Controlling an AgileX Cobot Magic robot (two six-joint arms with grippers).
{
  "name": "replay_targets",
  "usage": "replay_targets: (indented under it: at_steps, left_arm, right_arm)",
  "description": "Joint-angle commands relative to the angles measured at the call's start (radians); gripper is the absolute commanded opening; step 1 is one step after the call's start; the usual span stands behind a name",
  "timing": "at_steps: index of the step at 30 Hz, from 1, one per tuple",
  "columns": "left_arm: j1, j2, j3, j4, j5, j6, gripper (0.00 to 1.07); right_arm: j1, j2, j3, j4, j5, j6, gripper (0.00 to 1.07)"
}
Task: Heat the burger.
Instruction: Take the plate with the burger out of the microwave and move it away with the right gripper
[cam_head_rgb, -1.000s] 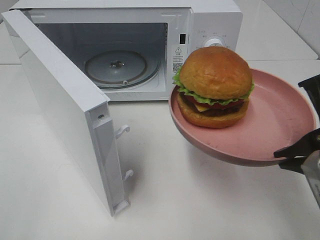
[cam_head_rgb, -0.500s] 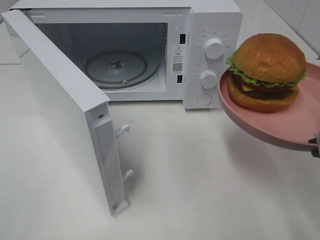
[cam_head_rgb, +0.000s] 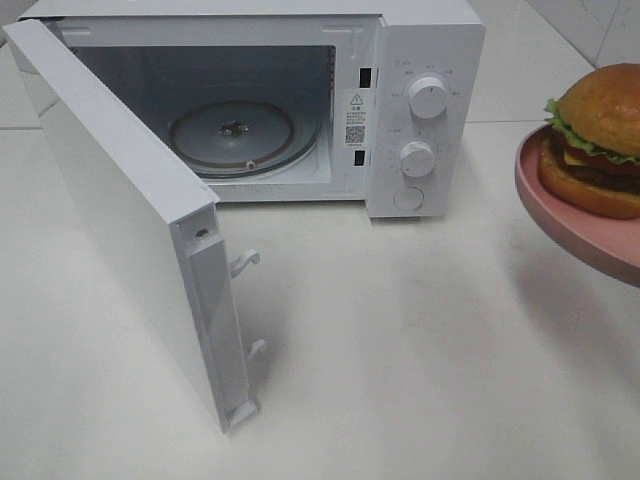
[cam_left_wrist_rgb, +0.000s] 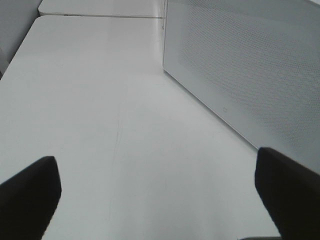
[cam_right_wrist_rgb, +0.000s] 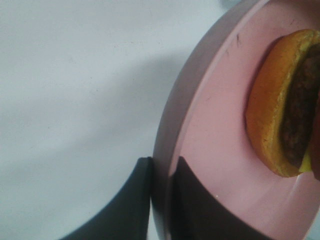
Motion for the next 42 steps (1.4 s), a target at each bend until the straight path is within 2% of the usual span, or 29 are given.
replay_targets:
  at_steps: [1, 6, 22, 38, 42]
  left_arm:
    - [0.003, -0.005, 0.0, -0.003, -0.012, -0.004, 0.98]
    - [0.003, -0.005, 0.0, -0.003, -0.012, -0.004, 0.98]
    - [0.003, -0.005, 0.0, -0.003, -0.012, -0.004, 0.98]
    - [0.003, -0.005, 0.0, -0.003, -0.012, -0.004, 0.98]
    - [0.003, -0.005, 0.0, -0.003, -0.012, -0.004, 0.98]
  right_arm:
    - [-0.004, -0.013, -0.009, -0.104, -0.007, 0.101, 0.0]
    - [-0.004, 0.008, -0.009, -0.158, 0.034, 0.205, 0.0]
    - [-0.004, 0.332, -0.009, -0.334, 0.08, 0.815, 0.01]
    - [-0.004, 0.603, -0.015, -0.374, 0.08, 1.239, 0.01]
    - [-0.004, 0.691, -0.053, -0.374, 0.081, 1.333, 0.02]
